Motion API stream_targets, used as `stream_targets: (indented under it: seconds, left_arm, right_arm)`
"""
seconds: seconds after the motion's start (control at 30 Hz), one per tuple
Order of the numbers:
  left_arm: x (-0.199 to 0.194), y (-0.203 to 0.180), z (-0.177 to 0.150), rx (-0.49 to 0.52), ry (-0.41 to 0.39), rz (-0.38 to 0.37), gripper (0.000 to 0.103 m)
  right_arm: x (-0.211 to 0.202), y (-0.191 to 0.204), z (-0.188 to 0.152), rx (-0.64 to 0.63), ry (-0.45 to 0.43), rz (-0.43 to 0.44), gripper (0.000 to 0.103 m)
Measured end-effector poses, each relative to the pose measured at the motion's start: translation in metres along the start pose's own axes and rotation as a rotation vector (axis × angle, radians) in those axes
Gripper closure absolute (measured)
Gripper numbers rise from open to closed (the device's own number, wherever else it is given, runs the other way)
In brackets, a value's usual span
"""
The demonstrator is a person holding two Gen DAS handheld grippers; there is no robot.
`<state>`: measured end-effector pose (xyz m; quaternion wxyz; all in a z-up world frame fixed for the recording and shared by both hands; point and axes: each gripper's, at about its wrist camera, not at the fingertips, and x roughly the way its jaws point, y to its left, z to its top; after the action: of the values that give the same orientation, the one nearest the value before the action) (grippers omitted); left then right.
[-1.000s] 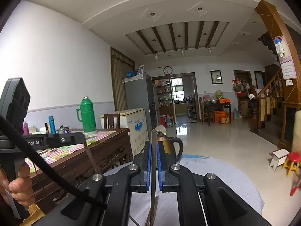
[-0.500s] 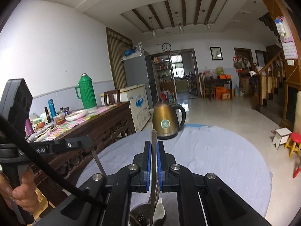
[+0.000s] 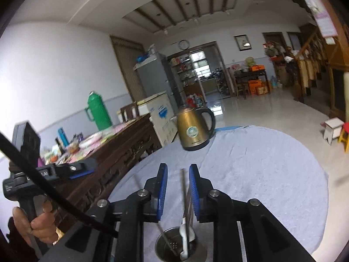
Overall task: Organize utensils
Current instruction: 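Lower the chopsticks into the dark cup and open both grippers, then move both open grippers back down to the remaining chopsticks on the cloth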
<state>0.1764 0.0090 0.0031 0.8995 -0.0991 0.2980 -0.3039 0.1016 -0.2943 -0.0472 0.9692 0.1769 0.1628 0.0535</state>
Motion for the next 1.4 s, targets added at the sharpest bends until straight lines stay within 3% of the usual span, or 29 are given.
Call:
stream_targets:
  seconds: [0.17, 0.33, 0.5, 0.77, 0.9, 1.03, 1.17, 1.27, 1.4]
  left_arm:
    - [0.025, 0.04, 0.003, -0.048, 0.036, 0.106, 0.05]
    - [0.101, 0.067, -0.028, -0.082, 0.256, 0.198, 0.05]
    - [0.166, 0.058, -0.065, -0.054, 0.413, 0.221, 0.05]
    - [0.227, 0.04, -0.071, 0.07, 0.503, 0.222, 0.05]
    - [0.25, 0.041, -0.069, 0.084, 0.542, 0.216, 0.05]
    - [0.272, 0.043, -0.07, 0.054, 0.576, 0.162, 0.05]
    - [0.283, 0.056, -0.079, 0.05, 0.609, 0.182, 0.051]
    - [0.273, 0.063, -0.079, 0.116, 0.609, 0.226, 0.052]
    - [0.255, 0.097, -0.072, 0.087, 0.619, 0.316, 0.052]
  right_arm:
    - [0.006, -0.029, 0.0, 0.073, 0.008, -0.048, 0.081]
    - [0.017, -0.059, -0.014, 0.131, 0.048, -0.099, 0.081]
    - [0.032, -0.08, -0.033, 0.191, 0.113, -0.127, 0.081]
    - [0.044, -0.1, -0.048, 0.228, 0.165, -0.149, 0.081]
    - [0.058, -0.102, -0.052, 0.222, 0.199, -0.152, 0.081]
    - [0.069, -0.109, -0.057, 0.249, 0.226, -0.154, 0.081]
    - [0.078, -0.114, -0.057, 0.244, 0.242, -0.163, 0.081]
    - [0.091, -0.114, -0.052, 0.227, 0.263, -0.149, 0.081]
    - [0.137, -0.109, -0.048, 0.158, 0.374, -0.035, 0.081]
